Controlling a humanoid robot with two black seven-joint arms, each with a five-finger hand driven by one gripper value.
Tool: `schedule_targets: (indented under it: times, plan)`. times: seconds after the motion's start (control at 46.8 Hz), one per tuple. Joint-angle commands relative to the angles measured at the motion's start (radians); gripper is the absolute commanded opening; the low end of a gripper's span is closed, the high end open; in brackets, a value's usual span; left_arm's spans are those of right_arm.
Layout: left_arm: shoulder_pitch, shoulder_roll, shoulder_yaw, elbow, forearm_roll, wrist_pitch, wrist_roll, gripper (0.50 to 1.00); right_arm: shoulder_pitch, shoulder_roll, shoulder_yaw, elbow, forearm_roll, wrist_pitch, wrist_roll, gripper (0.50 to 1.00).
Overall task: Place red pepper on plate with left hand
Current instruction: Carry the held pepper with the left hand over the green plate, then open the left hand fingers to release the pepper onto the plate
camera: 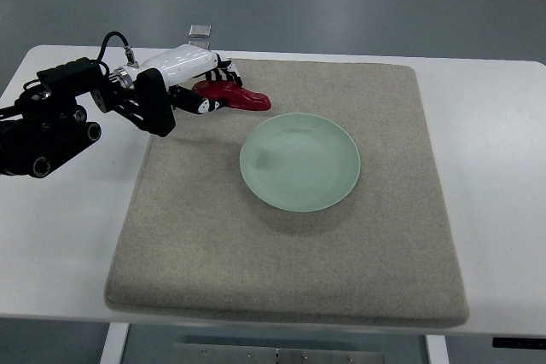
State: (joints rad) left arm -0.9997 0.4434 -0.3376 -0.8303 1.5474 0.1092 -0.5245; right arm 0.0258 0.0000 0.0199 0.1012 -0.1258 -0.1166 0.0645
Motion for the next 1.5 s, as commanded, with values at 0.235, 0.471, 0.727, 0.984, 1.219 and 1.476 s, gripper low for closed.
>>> schedule_targets:
  times: [0.235,0.471,0.727,0.984,1.219,1.476]
  plan:
    - [-0.022,-0.041,0.018,-0.151,0.017,-0.023,-0.02,0.5,0.0,0.0,0.0,0.0,0.0,0.0,0.0,0.928]
    - [-0.017,-0.078,0.02,-0.176,0.102,-0.046,-0.022,0.5,-0.001,0.0,0.0,0.0,0.0,0.0,0.0,0.928]
    - [-0.016,-0.086,0.049,-0.176,0.126,-0.057,-0.022,0.5,-0.001,0.0,0.0,0.0,0.0,0.0,0.0,0.928]
    - [-0.011,-0.098,0.055,-0.168,0.128,-0.057,-0.022,0.5,0.0,0.0,0.0,0.0,0.0,0.0,0.0,0.928]
    - [-0.008,-0.101,0.057,-0.167,0.128,-0.057,-0.022,0.508,0.0,0.0,0.0,0.0,0.0,0.0,0.0,0.928]
    - [0.001,-0.107,0.057,-0.167,0.128,-0.057,-0.022,0.595,-0.001,0.0,0.0,0.0,0.0,0.0,0.0,0.928]
